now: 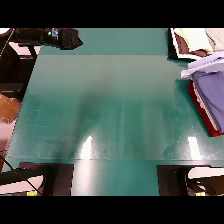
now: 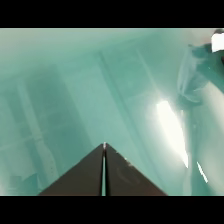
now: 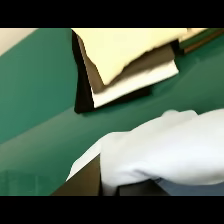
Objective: Fold the shirts.
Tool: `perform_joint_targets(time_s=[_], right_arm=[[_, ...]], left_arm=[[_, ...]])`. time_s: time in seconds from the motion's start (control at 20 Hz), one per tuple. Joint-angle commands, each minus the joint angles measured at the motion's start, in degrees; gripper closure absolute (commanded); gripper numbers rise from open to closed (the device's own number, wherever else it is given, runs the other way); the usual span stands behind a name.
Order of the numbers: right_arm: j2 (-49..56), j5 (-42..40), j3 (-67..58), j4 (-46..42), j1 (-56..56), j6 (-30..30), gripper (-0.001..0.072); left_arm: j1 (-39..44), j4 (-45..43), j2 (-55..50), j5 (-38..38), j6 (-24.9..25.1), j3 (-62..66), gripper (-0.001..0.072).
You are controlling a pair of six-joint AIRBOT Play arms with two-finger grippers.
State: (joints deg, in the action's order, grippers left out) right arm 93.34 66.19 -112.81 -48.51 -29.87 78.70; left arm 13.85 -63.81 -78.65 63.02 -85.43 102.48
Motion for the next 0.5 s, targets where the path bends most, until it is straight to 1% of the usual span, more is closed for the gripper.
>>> perform_joint_targets(time_s=[0.0, 0.25, 0.45], right_arm=[[-1.9, -1.5, -0.1, 2.4, -0.3, -2.6, 0.0694], [-7.1, -0.2, -0.1, 1.8, -0.3, -5.8, 0.0693], [-10.3, 4.8, 0.0, -6.8, -0.3, -5.7, 0.0693]], left_arm=[[0.0, 0.1, 0.0, 0.0, -0.2, 0.0, 0.0681], [0.0, 0.0, 0.0, 0.0, -0.1, 0.0, 0.0681], [0.0, 0.0, 0.0, 0.1, -0.1, 0.0, 0.0681]])
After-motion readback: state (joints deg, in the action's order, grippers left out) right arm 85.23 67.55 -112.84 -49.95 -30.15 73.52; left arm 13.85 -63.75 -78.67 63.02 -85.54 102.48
